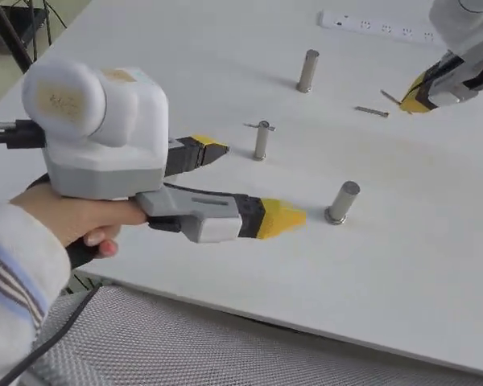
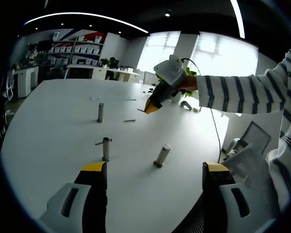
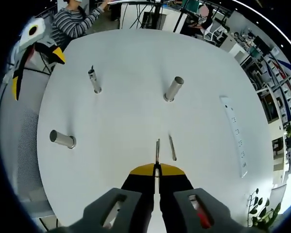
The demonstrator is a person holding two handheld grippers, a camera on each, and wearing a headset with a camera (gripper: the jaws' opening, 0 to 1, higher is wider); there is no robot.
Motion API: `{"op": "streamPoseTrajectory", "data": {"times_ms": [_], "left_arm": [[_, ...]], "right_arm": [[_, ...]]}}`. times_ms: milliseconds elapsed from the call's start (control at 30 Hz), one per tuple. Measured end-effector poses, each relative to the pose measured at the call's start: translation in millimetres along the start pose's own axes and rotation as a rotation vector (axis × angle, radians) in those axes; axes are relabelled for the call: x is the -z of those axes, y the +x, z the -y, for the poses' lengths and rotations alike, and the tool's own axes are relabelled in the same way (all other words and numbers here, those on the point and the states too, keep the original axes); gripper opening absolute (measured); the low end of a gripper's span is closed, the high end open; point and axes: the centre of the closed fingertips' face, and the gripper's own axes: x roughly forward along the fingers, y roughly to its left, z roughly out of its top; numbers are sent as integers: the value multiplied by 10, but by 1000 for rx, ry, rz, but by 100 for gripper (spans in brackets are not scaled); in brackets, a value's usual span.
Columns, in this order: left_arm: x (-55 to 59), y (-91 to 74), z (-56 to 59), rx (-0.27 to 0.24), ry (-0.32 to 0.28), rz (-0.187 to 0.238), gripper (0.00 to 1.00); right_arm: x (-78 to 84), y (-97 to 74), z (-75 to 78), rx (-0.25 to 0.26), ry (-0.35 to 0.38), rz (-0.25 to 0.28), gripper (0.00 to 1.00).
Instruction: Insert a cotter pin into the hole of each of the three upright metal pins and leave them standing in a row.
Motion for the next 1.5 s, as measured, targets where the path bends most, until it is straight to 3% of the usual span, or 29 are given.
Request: {"op": "streamPoseTrajectory", "data": {"times_ms": [133,167,333,433,633,767,833,967,1200,1300,1400,1500], "left_arm": [[-102,20,-9,12,-24,21,74],[-127,38,-11,15,-28,22,73],[-236,116,34,29,-22,25,69],[-303,176,58,43,-36,34,65],[-393,313,68,67,-53,33,58],[-475,394,133,89,-93,44,51],[-500,429,121,93,-96,44,45],[-532,503,114,109,-119,38,43],[-520,643,294,166,-143,5,37],[-526,690,391,198,-167,0,27],[-555,771,281,215,-176,-2,16],[-541,841,231,223,-184,-21,15]], "right_arm": [[-74,-93,-158,24,-77,74,0],[-69,-76,-131,29,-80,81,0],[-195,-193,-314,65,-125,150,0],[-323,-291,-399,88,-122,219,0],[-462,-457,-570,135,-144,292,0],[-488,-502,-653,163,-181,305,0],[-508,-526,-706,170,-177,328,0],[-490,-507,-822,181,-227,322,0],[-438,-486,-938,187,-240,320,0],[-437,-457,-981,185,-246,331,0],[-454,-441,-1044,182,-264,336,0],[-473,-437,-1079,181,-276,340,0]]}}
